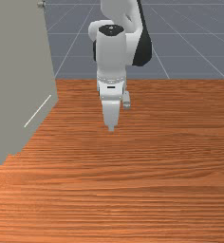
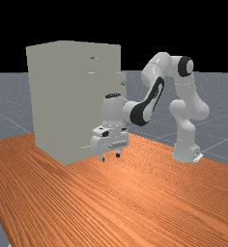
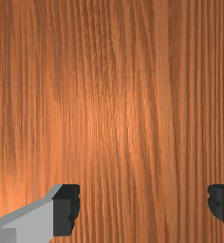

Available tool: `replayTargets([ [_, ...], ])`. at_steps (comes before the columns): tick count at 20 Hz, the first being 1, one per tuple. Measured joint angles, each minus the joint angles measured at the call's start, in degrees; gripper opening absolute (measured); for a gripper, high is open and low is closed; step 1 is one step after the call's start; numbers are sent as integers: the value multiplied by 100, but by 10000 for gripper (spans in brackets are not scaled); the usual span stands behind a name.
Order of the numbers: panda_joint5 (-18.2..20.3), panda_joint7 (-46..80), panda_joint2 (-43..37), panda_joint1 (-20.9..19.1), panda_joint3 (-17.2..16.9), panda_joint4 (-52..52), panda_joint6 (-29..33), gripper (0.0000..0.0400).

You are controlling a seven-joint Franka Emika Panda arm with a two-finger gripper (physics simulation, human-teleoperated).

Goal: Open the cabinet door

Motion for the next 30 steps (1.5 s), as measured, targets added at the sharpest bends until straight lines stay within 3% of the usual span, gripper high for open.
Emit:
replayTargets([
  [1,-97,45,-5,21,-59,-29,-70,249],
  [2,-154,69,6,10,-109,-58,-115,158],
  [3,-188,83,16,-7,-145,-77,-144,102],
  [4,-184,194,-24,-7,-177,-126,-186,219],
  [5,-181,261,-64,-5,-193,-150,-211,290],
  [7,-179,327,-109,4,-204,-169,-234,359],
  [8,-145,1849,-986,45,-147,-1106,-933,222],
  [9,2,3246,-2123,105,-44,-1653,-1484,136],
  [10,129,4581,-2987,102,77,-1921,-1737,83],
  [12,241,6915,-3840,-95,338,-2299,-1855,31],
  [14,274,7908,-4113,-226,463,-2499,-1901,12],
  [18,313,8398,-4378,-294,524,-2677,-1993,2],
  [26,188,8608,-6946,-416,450,-4078,-2087,0],
  [30,-13,8746,-8164,-675,376,-4435,-2218,0],
])
